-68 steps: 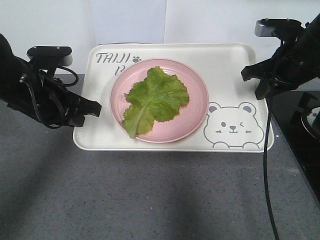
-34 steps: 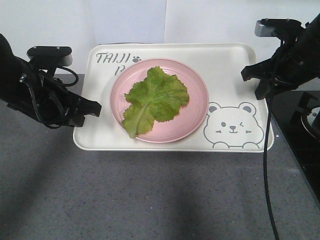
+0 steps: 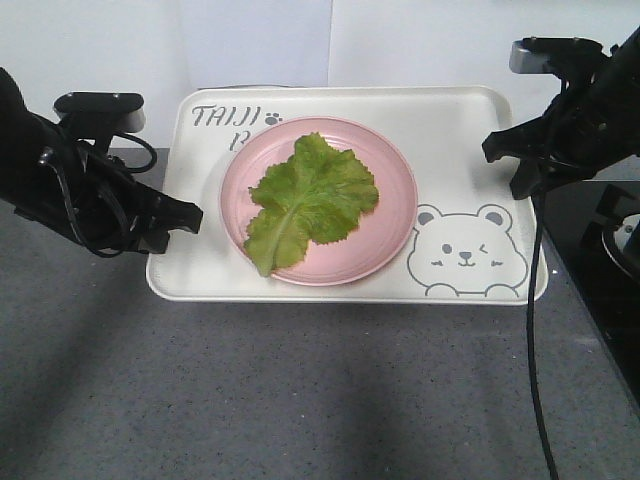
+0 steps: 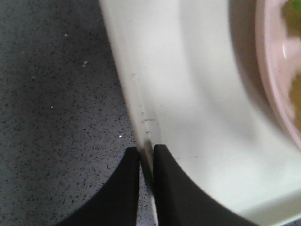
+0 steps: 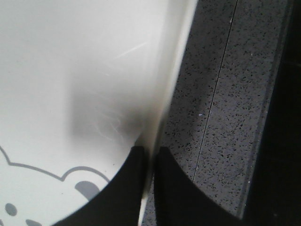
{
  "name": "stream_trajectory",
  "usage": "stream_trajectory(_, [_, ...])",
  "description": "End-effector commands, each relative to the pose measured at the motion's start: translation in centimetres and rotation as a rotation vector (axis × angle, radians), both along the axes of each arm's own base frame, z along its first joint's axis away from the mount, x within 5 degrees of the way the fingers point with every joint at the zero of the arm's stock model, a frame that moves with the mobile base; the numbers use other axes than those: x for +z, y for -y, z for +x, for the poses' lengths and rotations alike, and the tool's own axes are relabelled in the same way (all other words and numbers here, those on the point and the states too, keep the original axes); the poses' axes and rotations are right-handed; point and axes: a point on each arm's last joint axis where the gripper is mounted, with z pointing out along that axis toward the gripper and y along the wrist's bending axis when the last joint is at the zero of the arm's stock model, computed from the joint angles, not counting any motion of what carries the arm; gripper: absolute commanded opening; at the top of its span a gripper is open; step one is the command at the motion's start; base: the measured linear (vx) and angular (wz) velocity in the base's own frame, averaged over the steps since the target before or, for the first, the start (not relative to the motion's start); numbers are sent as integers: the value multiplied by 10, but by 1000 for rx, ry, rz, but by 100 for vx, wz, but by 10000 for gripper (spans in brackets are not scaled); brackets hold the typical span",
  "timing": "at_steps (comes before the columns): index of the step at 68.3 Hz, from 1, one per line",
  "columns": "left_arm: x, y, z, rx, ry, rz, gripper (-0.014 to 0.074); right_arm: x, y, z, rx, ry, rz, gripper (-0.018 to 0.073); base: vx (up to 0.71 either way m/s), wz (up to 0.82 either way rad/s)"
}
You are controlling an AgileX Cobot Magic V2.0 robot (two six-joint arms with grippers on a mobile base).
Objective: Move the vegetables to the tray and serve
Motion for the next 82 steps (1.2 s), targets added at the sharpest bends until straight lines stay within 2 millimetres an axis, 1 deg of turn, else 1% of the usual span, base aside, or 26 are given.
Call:
stream_trajectory(1, [29,9,-5,-18,134,-115,-6,28,-9,-16,61,55,67,-6,0,0])
stream_trajectory(82, [30,9,-3,-16,158,-112,-6,28,-10,-14,59,65,75,-6,0,0])
